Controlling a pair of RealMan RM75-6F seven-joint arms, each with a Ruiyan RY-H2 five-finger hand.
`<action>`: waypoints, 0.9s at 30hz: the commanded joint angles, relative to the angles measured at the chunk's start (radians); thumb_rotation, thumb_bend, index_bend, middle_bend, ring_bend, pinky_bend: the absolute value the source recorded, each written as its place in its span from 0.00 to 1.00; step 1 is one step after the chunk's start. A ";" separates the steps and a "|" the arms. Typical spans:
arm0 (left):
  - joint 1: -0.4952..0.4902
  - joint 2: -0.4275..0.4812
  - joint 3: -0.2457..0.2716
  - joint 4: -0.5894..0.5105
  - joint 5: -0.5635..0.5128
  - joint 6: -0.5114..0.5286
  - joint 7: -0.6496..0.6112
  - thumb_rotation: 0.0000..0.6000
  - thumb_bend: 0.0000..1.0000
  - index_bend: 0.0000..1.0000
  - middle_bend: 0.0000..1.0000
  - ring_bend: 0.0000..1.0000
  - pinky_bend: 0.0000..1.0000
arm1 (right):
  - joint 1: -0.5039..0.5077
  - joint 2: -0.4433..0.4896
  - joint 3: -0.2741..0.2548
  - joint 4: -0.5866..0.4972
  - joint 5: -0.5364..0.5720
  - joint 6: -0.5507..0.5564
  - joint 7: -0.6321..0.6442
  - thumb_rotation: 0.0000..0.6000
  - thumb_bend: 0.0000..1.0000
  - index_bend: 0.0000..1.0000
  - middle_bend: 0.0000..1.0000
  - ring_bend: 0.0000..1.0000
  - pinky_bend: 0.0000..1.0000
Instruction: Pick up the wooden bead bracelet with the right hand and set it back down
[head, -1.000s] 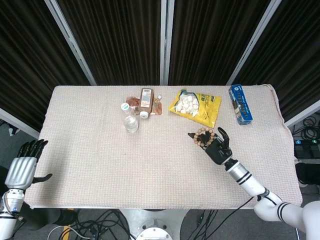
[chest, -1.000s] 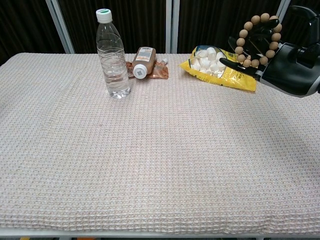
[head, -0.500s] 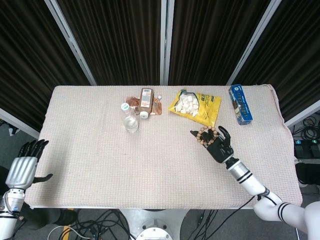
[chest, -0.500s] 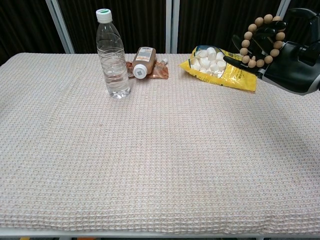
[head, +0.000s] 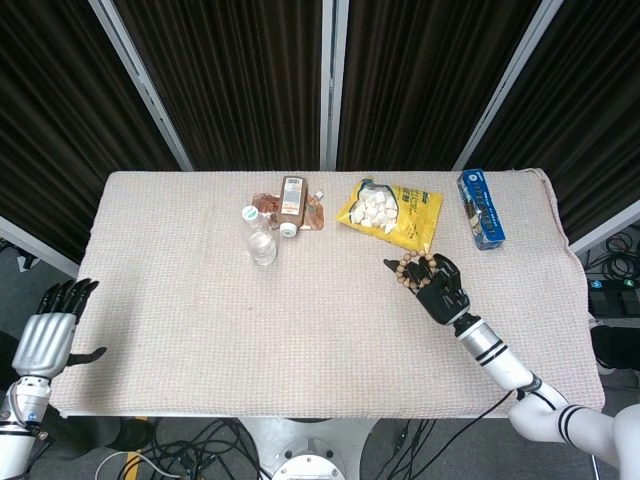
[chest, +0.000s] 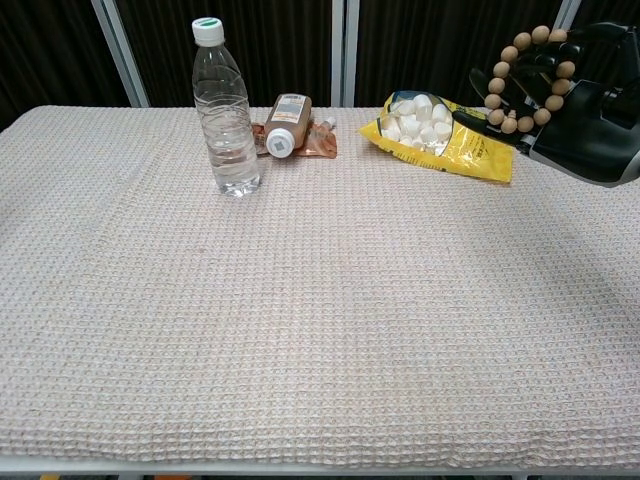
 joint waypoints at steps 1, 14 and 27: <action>-0.001 0.000 0.000 -0.001 -0.001 -0.001 0.000 1.00 0.00 0.09 0.05 0.00 0.00 | 0.000 0.001 0.000 0.000 -0.001 -0.002 -0.006 0.40 0.53 0.75 0.68 0.29 0.00; -0.004 0.001 0.000 -0.002 -0.001 -0.004 0.003 1.00 0.00 0.09 0.05 0.00 0.00 | 0.000 0.013 0.015 -0.008 0.005 -0.006 -0.041 0.48 0.94 0.73 0.68 0.29 0.00; -0.010 0.001 -0.001 -0.005 -0.002 -0.008 0.006 1.00 0.00 0.09 0.05 0.00 0.00 | 0.018 0.017 0.023 0.010 -0.007 -0.010 -0.051 0.50 1.00 0.59 0.59 0.24 0.00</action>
